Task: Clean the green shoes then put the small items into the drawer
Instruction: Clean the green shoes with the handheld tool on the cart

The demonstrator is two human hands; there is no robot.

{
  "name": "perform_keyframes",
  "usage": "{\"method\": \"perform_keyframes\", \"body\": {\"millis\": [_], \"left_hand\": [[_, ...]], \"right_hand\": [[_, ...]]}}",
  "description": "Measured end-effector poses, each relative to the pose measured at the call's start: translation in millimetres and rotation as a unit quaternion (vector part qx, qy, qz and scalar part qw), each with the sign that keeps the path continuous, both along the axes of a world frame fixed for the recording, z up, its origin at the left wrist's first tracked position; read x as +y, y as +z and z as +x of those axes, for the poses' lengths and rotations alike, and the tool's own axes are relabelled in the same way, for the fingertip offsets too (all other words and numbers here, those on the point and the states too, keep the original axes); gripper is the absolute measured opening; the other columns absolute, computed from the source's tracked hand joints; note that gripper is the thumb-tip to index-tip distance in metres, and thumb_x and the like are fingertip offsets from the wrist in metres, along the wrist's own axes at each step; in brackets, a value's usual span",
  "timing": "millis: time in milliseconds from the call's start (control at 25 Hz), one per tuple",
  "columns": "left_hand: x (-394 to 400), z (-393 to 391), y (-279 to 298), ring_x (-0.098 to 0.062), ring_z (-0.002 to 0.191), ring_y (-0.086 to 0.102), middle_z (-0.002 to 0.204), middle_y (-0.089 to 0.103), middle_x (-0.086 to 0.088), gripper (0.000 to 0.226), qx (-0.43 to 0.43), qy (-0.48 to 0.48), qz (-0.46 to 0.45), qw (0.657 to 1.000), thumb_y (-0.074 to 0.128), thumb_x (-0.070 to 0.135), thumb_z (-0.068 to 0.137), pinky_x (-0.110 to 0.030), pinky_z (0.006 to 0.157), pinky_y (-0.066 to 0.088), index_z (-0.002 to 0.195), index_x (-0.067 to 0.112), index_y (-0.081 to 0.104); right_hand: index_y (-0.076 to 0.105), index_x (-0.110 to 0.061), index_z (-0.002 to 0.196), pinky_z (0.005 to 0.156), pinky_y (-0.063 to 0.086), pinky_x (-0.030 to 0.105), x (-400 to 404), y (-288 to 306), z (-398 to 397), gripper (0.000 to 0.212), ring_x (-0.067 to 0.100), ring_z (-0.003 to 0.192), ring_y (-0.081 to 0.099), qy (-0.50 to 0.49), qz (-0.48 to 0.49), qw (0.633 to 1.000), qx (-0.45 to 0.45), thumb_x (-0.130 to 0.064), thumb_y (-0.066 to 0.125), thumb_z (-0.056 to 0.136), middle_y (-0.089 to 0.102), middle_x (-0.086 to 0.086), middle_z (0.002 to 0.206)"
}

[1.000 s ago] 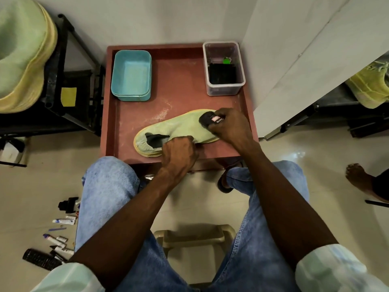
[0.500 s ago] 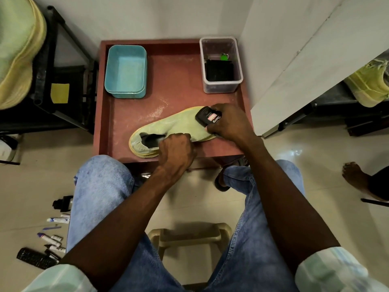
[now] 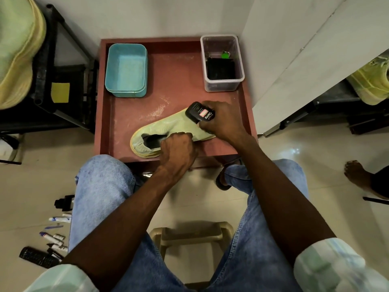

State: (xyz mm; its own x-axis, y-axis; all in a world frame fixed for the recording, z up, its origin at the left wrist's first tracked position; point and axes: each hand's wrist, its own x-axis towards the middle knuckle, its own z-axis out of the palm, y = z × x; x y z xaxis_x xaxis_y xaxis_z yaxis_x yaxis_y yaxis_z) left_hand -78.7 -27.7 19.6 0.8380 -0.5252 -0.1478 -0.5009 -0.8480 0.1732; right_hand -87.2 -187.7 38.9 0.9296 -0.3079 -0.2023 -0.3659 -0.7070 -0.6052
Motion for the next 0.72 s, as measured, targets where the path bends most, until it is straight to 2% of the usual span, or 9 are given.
{"method": "perform_keyframes", "body": {"millis": [80, 120, 160, 240, 320, 440, 520, 640, 720], "left_hand": [[0.7, 0.1, -0.6, -0.034, 0.087, 0.066, 0.092, 0.071, -0.011, 0.023, -0.005, 0.002, -0.013, 1.0, 0.057, 0.023, 0.082, -0.031, 0.067, 0.04, 0.099, 0.017, 0.07], [1.1, 0.4, -1.1, -0.033, 0.086, 0.066, 0.091, 0.071, -0.011, 0.022, -0.008, 0.0, -0.017, 1.0, 0.057, 0.023, 0.082, -0.03, 0.066, 0.037, 0.098, 0.017, 0.07], [1.5, 0.8, -1.6, -0.032, 0.085, 0.066, 0.091, 0.071, -0.01, 0.022, -0.01, -0.002, -0.017, 1.0, 0.057, 0.023, 0.082, -0.029, 0.065, 0.035, 0.098, 0.017, 0.07], [1.4, 1.9, -2.6, -0.032, 0.087, 0.066, 0.093, 0.071, -0.01, 0.024, -0.008, 0.002, -0.015, 1.0, 0.057, 0.024, 0.082, -0.029, 0.065, 0.036, 0.102, 0.018, 0.07], [1.1, 3.4, -2.2, -0.033, 0.088, 0.066, 0.093, 0.071, -0.01, 0.023, -0.007, 0.006, -0.014, 1.0, 0.058, 0.023, 0.082, -0.03, 0.065, 0.035, 0.101, 0.018, 0.069], [0.5, 4.2, 1.1, -0.034, 0.088, 0.066, 0.092, 0.071, -0.011, 0.02, -0.002, 0.012, -0.016, 1.0, 0.057, 0.022, 0.082, -0.03, 0.065, 0.035, 0.099, 0.018, 0.068], [2.2, 4.5, 4.4, -0.034, 0.088, 0.066, 0.092, 0.071, -0.011, 0.02, -0.003, 0.013, -0.015, 1.0, 0.058, 0.022, 0.082, -0.031, 0.068, 0.04, 0.098, 0.017, 0.068], [6.9, 8.6, 9.4, -0.036, 0.092, 0.065, 0.096, 0.071, -0.015, 0.022, -0.004, 0.019, -0.008, 1.0, 0.058, 0.021, 0.084, -0.033, 0.072, 0.045, 0.103, 0.016, 0.068], [9.8, 11.4, 11.1, -0.037, 0.093, 0.065, 0.098, 0.07, -0.016, 0.024, 0.002, 0.029, -0.004, 1.0, 0.057, 0.02, 0.086, -0.034, 0.075, 0.046, 0.106, 0.015, 0.068]], "right_hand": [[0.059, -0.021, 0.128, 0.088, 0.053, 0.036, -12.2, -0.4, 8.3, 0.062, 0.022, 0.103, 0.06, -0.079, -0.078, 0.991, -0.071, -0.035, 0.074, 0.069, 0.066, 0.004, 0.118], [0.059, -0.021, 0.128, 0.088, 0.053, 0.034, -20.7, 5.0, 8.5, 0.06, 0.02, 0.104, 0.061, -0.139, -0.04, 0.982, -0.118, -0.034, 0.072, 0.071, 0.066, 0.003, 0.119], [0.059, -0.022, 0.127, 0.088, 0.054, 0.032, -27.6, 11.9, 5.4, 0.056, 0.017, 0.103, 0.062, -0.197, 0.053, 0.968, -0.147, -0.034, 0.071, 0.074, 0.067, 0.001, 0.119], [0.064, -0.025, 0.121, 0.089, 0.056, 0.039, -36.2, 16.9, 0.6, 0.048, 0.016, 0.102, 0.066, -0.261, 0.229, 0.929, -0.124, -0.042, 0.068, 0.076, 0.069, -0.002, 0.115], [0.066, -0.028, 0.114, 0.09, 0.055, 0.046, -30.5, 16.3, -3.7, 0.046, 0.019, 0.101, 0.065, -0.239, 0.207, 0.948, -0.035, -0.053, 0.061, 0.076, 0.069, -0.002, 0.112], [0.065, -0.022, 0.117, 0.088, 0.045, 0.03, -20.1, 5.8, -7.7, 0.044, 0.022, 0.103, 0.062, -0.181, 0.031, 0.983, 0.018, -0.053, 0.049, 0.091, 0.067, 0.003, 0.116], [0.067, -0.017, 0.118, 0.083, 0.04, 0.027, -21.8, 6.6, -6.7, 0.037, 0.025, 0.105, 0.06, -0.148, -0.026, 0.989, -0.014, -0.039, 0.045, 0.099, 0.064, 0.011, 0.119], [0.062, -0.014, 0.131, 0.099, 0.035, 0.023, -30.8, 2.9, -5.9, 0.038, 0.027, 0.123, 0.048, -0.042, -0.034, 0.998, -0.036, -0.011, 0.051, 0.094, 0.049, 0.015, 0.135], [0.061, -0.013, 0.131, 0.103, 0.031, 0.02, -31.4, 2.6, -6.2, 0.047, 0.027, 0.126, 0.043, 0.035, -0.024, 0.999, -0.023, 0.003, 0.051, 0.089, 0.047, 0.015, 0.134]]}}
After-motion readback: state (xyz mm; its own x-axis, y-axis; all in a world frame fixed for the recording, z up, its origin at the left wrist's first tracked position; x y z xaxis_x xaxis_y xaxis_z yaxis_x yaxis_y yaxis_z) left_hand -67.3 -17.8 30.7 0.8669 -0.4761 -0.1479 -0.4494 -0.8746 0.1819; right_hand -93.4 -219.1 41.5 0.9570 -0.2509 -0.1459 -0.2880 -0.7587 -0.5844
